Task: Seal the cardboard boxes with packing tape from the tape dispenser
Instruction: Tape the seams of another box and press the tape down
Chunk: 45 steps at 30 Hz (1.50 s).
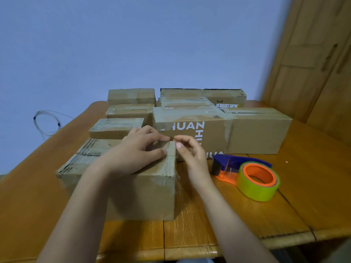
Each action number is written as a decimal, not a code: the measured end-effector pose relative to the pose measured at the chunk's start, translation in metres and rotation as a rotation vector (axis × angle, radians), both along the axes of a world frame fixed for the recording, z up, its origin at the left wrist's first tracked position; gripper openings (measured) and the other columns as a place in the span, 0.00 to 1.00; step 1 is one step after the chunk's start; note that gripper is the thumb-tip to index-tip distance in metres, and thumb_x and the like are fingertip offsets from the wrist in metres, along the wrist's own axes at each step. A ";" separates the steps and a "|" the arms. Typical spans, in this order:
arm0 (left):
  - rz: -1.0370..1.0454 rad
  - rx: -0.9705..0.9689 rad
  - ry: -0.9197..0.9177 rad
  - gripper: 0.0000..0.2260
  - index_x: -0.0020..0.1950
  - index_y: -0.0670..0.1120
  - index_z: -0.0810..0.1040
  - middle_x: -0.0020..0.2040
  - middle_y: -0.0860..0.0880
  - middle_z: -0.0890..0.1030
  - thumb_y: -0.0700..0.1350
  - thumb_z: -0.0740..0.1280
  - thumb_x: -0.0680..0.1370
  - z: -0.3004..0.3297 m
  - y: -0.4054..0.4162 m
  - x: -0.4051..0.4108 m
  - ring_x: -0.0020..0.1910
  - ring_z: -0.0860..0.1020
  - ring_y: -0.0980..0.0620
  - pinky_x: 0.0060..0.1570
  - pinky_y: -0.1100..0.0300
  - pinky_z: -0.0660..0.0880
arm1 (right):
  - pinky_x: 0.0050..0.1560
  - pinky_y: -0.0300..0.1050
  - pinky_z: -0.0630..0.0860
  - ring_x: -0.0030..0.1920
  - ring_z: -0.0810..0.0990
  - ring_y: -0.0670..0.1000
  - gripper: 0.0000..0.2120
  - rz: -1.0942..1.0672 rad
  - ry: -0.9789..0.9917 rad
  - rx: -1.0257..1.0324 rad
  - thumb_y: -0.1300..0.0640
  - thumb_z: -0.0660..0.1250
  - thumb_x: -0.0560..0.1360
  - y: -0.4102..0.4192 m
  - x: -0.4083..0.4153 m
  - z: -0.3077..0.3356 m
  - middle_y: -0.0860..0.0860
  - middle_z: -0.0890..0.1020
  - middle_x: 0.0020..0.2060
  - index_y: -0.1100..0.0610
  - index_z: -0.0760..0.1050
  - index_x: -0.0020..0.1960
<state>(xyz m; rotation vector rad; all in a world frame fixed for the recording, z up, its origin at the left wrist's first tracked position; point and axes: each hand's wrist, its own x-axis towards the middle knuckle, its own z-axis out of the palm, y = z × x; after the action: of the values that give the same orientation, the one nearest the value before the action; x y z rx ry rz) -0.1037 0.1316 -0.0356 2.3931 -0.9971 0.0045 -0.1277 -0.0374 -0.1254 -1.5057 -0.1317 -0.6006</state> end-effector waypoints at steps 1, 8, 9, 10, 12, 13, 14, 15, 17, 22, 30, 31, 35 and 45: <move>-0.002 0.003 0.002 0.16 0.67 0.59 0.72 0.55 0.61 0.69 0.53 0.63 0.79 0.000 0.000 0.000 0.61 0.63 0.58 0.64 0.59 0.61 | 0.48 0.40 0.76 0.48 0.79 0.49 0.09 -0.001 -0.022 0.002 0.53 0.65 0.73 0.000 0.001 0.000 0.59 0.80 0.48 0.56 0.78 0.50; -0.008 0.023 0.019 0.17 0.67 0.60 0.71 0.58 0.61 0.68 0.55 0.61 0.78 0.000 0.000 0.001 0.62 0.63 0.59 0.65 0.57 0.61 | 0.41 0.32 0.72 0.38 0.76 0.42 0.09 -0.044 -0.073 0.034 0.68 0.65 0.76 0.000 0.000 0.002 0.46 0.78 0.34 0.57 0.77 0.40; -0.007 0.025 0.019 0.17 0.67 0.60 0.71 0.58 0.61 0.69 0.55 0.61 0.79 0.000 0.000 0.001 0.62 0.62 0.59 0.65 0.58 0.61 | 0.41 0.32 0.72 0.37 0.76 0.41 0.10 -0.057 -0.071 0.032 0.68 0.65 0.76 0.000 0.000 0.003 0.45 0.79 0.34 0.56 0.77 0.40; -0.006 0.026 0.019 0.17 0.67 0.60 0.71 0.58 0.61 0.69 0.55 0.61 0.79 0.000 0.001 0.000 0.62 0.62 0.59 0.65 0.58 0.61 | 0.41 0.31 0.72 0.37 0.76 0.41 0.11 -0.078 -0.069 0.024 0.67 0.66 0.76 0.001 -0.001 0.003 0.44 0.79 0.34 0.55 0.77 0.39; -0.003 0.025 0.022 0.17 0.67 0.60 0.71 0.58 0.60 0.69 0.55 0.61 0.79 0.001 0.001 0.000 0.62 0.62 0.59 0.65 0.58 0.60 | 0.41 0.32 0.72 0.38 0.76 0.41 0.10 -0.144 -0.073 -0.022 0.65 0.66 0.76 0.004 -0.002 0.002 0.46 0.79 0.36 0.52 0.77 0.39; -0.002 0.024 0.028 0.16 0.67 0.60 0.71 0.58 0.60 0.69 0.54 0.60 0.79 0.001 0.001 0.000 0.63 0.62 0.59 0.64 0.58 0.60 | 0.42 0.34 0.73 0.40 0.77 0.43 0.09 -0.189 -0.081 -0.060 0.62 0.67 0.76 0.005 -0.003 0.000 0.47 0.80 0.36 0.51 0.77 0.40; -0.002 0.023 0.037 0.16 0.67 0.60 0.71 0.58 0.60 0.69 0.54 0.60 0.79 0.001 0.001 0.000 0.63 0.62 0.59 0.64 0.58 0.60 | 0.43 0.38 0.74 0.41 0.78 0.46 0.06 -0.236 -0.091 -0.104 0.59 0.66 0.76 0.006 -0.003 -0.001 0.48 0.80 0.37 0.52 0.78 0.40; -0.002 0.020 0.044 0.15 0.67 0.61 0.71 0.58 0.60 0.69 0.53 0.60 0.80 0.001 0.001 0.000 0.63 0.62 0.59 0.62 0.59 0.60 | 0.44 0.42 0.75 0.42 0.79 0.48 0.05 -0.280 -0.099 -0.148 0.57 0.66 0.75 0.007 -0.004 -0.003 0.49 0.81 0.38 0.54 0.78 0.41; 0.000 0.010 0.058 0.14 0.66 0.61 0.71 0.58 0.61 0.69 0.52 0.60 0.80 0.001 0.001 0.000 0.63 0.62 0.59 0.60 0.60 0.59 | 0.45 0.46 0.77 0.43 0.79 0.48 0.06 -0.340 -0.108 -0.207 0.57 0.65 0.76 0.010 -0.005 -0.005 0.49 0.81 0.39 0.56 0.79 0.43; 0.004 -0.008 0.065 0.13 0.65 0.61 0.72 0.58 0.61 0.69 0.51 0.61 0.80 0.000 0.000 0.000 0.63 0.62 0.58 0.61 0.59 0.59 | 0.45 0.39 0.74 0.44 0.77 0.45 0.08 -0.368 -0.216 -0.305 0.60 0.62 0.77 0.012 -0.012 -0.008 0.51 0.80 0.41 0.58 0.80 0.47; 0.015 -0.015 0.074 0.11 0.61 0.62 0.72 0.58 0.60 0.70 0.51 0.62 0.80 -0.001 -0.002 0.000 0.64 0.62 0.56 0.67 0.55 0.59 | 0.42 0.50 0.73 0.41 0.74 0.51 0.20 -0.414 -0.354 -0.528 0.64 0.54 0.72 0.013 -0.024 -0.018 0.51 0.74 0.38 0.65 0.79 0.59; 0.013 -0.016 0.079 0.11 0.61 0.62 0.72 0.58 0.61 0.70 0.51 0.62 0.80 -0.001 -0.001 0.000 0.64 0.62 0.57 0.67 0.54 0.59 | 0.42 0.48 0.73 0.41 0.73 0.49 0.21 -0.431 -0.367 -0.537 0.64 0.54 0.72 0.013 -0.025 -0.019 0.50 0.74 0.37 0.64 0.79 0.59; 0.019 -0.021 0.098 0.12 0.63 0.61 0.73 0.59 0.60 0.70 0.51 0.61 0.81 0.000 -0.001 -0.001 0.65 0.61 0.57 0.65 0.56 0.59 | 0.46 0.36 0.73 0.44 0.78 0.44 0.20 -0.442 -0.319 -0.326 0.61 0.54 0.72 0.012 -0.030 -0.013 0.49 0.79 0.40 0.59 0.81 0.55; 0.021 -0.031 0.123 0.14 0.66 0.58 0.73 0.61 0.57 0.70 0.51 0.62 0.80 0.001 0.001 -0.001 0.66 0.61 0.56 0.68 0.54 0.58 | 0.54 0.46 0.74 0.55 0.78 0.53 0.17 -0.238 -0.327 -0.132 0.55 0.60 0.75 0.034 -0.077 -0.022 0.47 0.79 0.54 0.42 0.75 0.62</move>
<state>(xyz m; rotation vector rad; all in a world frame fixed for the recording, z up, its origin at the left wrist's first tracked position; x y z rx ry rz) -0.1048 0.1329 -0.0349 2.3455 -0.9081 -0.1175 -0.2047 -0.0036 -0.1477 -1.5527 -0.2498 -1.0465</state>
